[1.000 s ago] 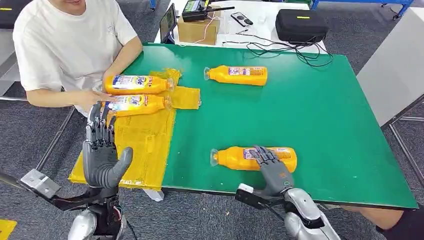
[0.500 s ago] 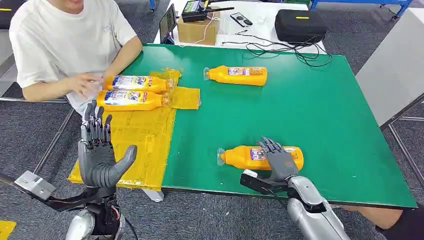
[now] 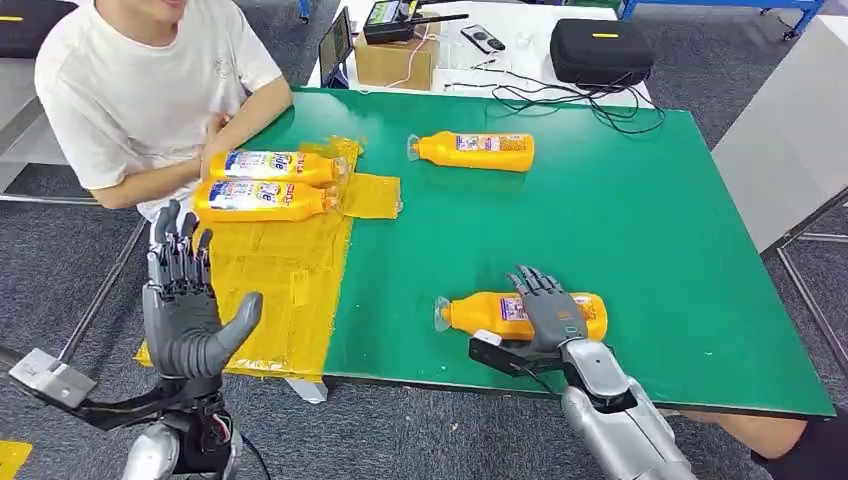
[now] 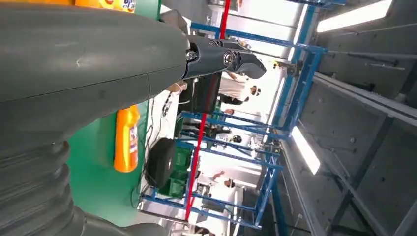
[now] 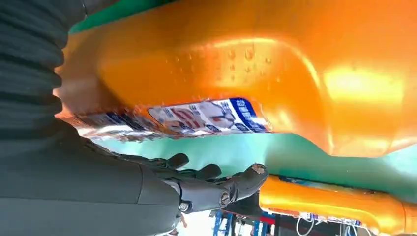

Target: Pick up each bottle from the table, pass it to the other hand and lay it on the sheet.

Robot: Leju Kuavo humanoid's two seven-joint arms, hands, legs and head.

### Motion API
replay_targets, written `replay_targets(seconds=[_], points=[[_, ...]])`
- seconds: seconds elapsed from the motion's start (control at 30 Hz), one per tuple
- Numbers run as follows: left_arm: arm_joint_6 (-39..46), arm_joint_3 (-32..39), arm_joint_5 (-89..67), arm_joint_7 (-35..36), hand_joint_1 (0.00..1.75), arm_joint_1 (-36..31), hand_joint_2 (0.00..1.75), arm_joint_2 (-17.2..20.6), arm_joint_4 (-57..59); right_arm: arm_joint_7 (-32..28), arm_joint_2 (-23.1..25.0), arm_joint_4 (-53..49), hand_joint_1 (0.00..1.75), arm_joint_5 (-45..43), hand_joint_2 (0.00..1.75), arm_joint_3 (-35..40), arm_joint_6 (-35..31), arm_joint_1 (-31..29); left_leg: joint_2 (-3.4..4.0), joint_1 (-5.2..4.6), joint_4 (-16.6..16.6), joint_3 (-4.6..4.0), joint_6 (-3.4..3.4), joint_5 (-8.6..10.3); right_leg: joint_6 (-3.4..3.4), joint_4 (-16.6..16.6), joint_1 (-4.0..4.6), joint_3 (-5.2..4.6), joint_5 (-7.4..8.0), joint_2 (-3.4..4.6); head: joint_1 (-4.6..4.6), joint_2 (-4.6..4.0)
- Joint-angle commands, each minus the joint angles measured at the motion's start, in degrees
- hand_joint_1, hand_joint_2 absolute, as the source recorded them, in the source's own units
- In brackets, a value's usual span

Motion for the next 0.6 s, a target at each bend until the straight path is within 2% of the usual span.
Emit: replay_targets(seconds=[0.03, 0.2, 0.27, 0.3, 0.47, 0.6], points=[[-0.79, 2.35, 0.00, 1.55, 0.00, 1.10, 1.75, -0.69, -0.80, 7.47, -3.43, 6.68, 0.00, 3.57, 1.75, 2.64, 9.40, -6.33, 0.12, 0.00, 0.01, 0.13, -0.04, -0.08, -0.10, 0.02, 0.01, 0.09, -0.05, 0.09, 0.00, 0.00], [-0.79, 2.35, 0.00, 1.55, 0.00, 1.10, 1.75, -0.69, -0.80, 7.47, -3.43, 6.68, 0.00, 3.57, 1.75, 2.64, 9.40, -6.33, 0.12, 0.00, 0.01, 0.13, -0.04, -0.08, -0.10, 0.02, 0.01, 0.09, -0.05, 0.09, 0.00, 0.00], [-1.10, 2.43, -0.34, 1.73, 0.00, 1.59, 1.75, -0.69, -1.34, 7.84, -5.06, 8.21, 0.00, 3.85, 1.75, 2.52, 10.70, -7.97, 0.09, -0.01, 0.00, 0.09, -0.03, -0.05, -0.08, 0.01, 0.00, 0.06, -0.03, 0.07, 0.02, 0.00], [-3.05, 3.16, 0.70, 3.33, 0.00, 1.43, 1.75, -0.35, 0.42, 5.61, -7.13, 12.20, 0.00, 0.79, 1.75, 2.30, 15.20, -10.72, 0.12, -0.02, 0.01, 0.17, -0.04, -0.08, -0.11, 0.02, 0.00, 0.13, -0.06, 0.05, 0.00, 0.00], [-2.96, 2.26, 0.85, 3.41, 0.00, -0.82, 1.75, 0.76, 3.61, 1.71, -6.70, 21.02, 0.00, -3.81, 1.75, 2.27, 16.76, -14.71, -0.04, -0.02, -0.07, 0.24, 0.01, 0.03, -0.08, -0.07, -0.02, 0.24, -0.01, -0.05, 0.00, 0.00], [-2.93, 2.18, 0.89, 3.41, 0.00, -1.07, 1.75, 0.79, 3.98, 1.24, -6.80, 21.65, 0.00, -3.97, 1.75, 2.38, 16.54, -14.92, -0.06, -0.01, -0.05, 0.25, 0.03, 0.04, -0.06, -0.08, 0.00, 0.23, 0.00, -0.08, 0.00, 0.00]])
